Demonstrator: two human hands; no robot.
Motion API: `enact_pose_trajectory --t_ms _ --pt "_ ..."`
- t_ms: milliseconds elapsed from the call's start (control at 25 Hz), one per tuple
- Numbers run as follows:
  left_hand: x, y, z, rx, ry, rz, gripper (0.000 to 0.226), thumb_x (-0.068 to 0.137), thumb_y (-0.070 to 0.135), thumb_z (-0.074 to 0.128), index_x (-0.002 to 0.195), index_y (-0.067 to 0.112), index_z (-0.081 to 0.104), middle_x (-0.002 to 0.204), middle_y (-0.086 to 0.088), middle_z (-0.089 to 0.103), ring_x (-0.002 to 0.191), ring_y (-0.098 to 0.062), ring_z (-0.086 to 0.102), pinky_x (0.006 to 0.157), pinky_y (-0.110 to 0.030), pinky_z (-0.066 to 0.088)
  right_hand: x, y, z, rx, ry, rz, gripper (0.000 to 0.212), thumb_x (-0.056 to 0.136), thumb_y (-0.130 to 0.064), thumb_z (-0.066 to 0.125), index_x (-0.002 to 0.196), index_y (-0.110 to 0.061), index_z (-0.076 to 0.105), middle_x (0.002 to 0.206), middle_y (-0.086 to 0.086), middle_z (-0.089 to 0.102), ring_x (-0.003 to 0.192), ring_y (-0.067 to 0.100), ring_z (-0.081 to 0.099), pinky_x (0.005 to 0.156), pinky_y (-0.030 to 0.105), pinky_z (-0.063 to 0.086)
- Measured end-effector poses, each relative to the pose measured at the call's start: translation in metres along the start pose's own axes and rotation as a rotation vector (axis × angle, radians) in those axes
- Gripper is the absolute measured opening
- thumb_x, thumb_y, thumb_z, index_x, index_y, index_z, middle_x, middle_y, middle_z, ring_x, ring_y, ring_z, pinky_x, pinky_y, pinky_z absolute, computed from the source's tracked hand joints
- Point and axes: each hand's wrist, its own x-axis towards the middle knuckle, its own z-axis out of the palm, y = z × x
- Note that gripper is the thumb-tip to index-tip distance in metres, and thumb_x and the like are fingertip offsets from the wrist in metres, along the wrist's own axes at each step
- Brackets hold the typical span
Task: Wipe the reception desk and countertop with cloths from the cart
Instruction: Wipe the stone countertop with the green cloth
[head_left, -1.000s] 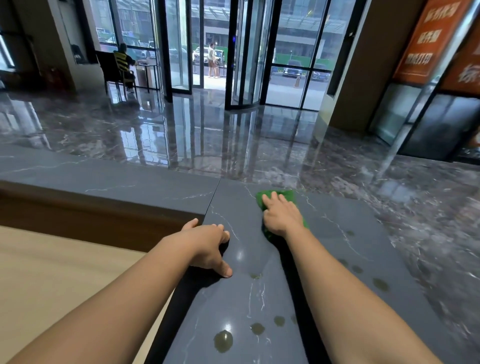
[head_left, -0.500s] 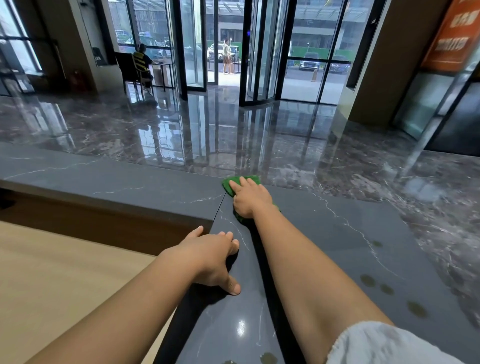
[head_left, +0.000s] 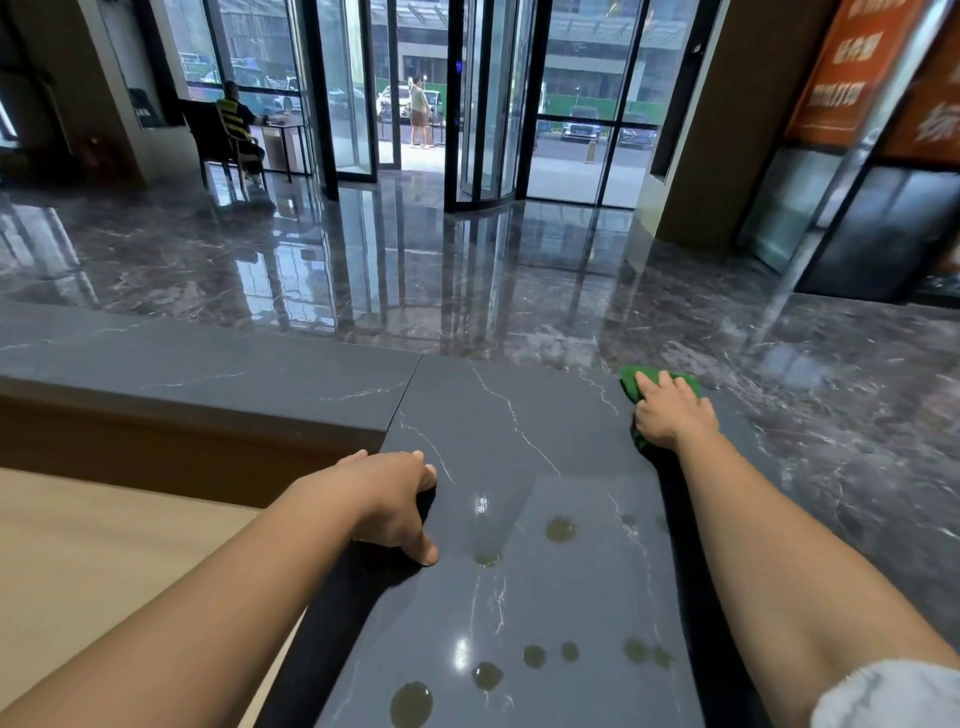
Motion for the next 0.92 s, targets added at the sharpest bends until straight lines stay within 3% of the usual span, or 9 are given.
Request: enact_pose_trajectory --t_ms 160,360,720,840,920 --pt "-0.003 0.000 0.001 -0.043 0.006 0.020 0.093 0.080 0.050 0.069 0.153 0.021 0.019 0.161 0.005 0.008 0.148 -0.018 0.011 0.120 -0.041 0.004 -0.014 0.043 -0.004 0.032 -0.013 0.151 0.064 0.099 -0.013 0.029 0.156 -0.028 0.005 0.164 0.000 -0.005 0.151 0.025 -0.002 0.119 0.051 0.006" --pt "-0.002 -0.001 0.000 -0.075 0.013 0.028 0.093 0.080 0.050 0.070 0.153 0.020 0.020 0.161 0.005 0.011 0.148 -0.020 0.013 0.119 -0.040 0.006 -0.028 0.011 -0.003 0.052 0.014 0.181 0.059 0.099 -0.017 0.029 0.155 -0.023 0.012 0.164 0.004 0.001 0.150 0.028 0.003 0.120 0.049 0.011" --pt "0.000 0.011 -0.007 -0.133 -0.008 -0.086 0.078 0.074 0.038 0.080 0.140 0.013 0.046 0.143 -0.005 0.048 0.127 -0.029 0.048 0.106 -0.039 0.039 -0.099 -0.126 0.026 0.042 0.062 -0.311 0.054 0.100 -0.020 0.029 0.153 -0.025 0.018 0.164 0.002 0.003 0.151 0.025 0.003 0.121 0.046 0.006" --pt "-0.002 0.017 -0.010 -0.135 -0.006 -0.101 0.070 0.076 0.032 0.080 0.136 0.012 0.051 0.133 -0.006 0.056 0.117 -0.028 0.056 0.098 -0.035 0.046 -0.106 -0.122 0.025 0.042 0.036 -0.425 0.056 0.102 -0.020 0.028 0.155 -0.028 0.013 0.164 -0.001 0.002 0.151 0.021 0.001 0.122 0.042 0.004" --pt "-0.002 0.013 -0.007 -0.152 -0.007 -0.101 0.073 0.075 0.034 0.079 0.138 0.012 0.049 0.141 -0.005 0.050 0.124 -0.028 0.052 0.103 -0.038 0.043 -0.098 -0.103 0.022 0.040 0.014 -0.472 0.056 0.102 -0.022 0.028 0.155 -0.030 0.013 0.164 -0.004 0.002 0.151 0.018 0.002 0.122 0.040 0.007"
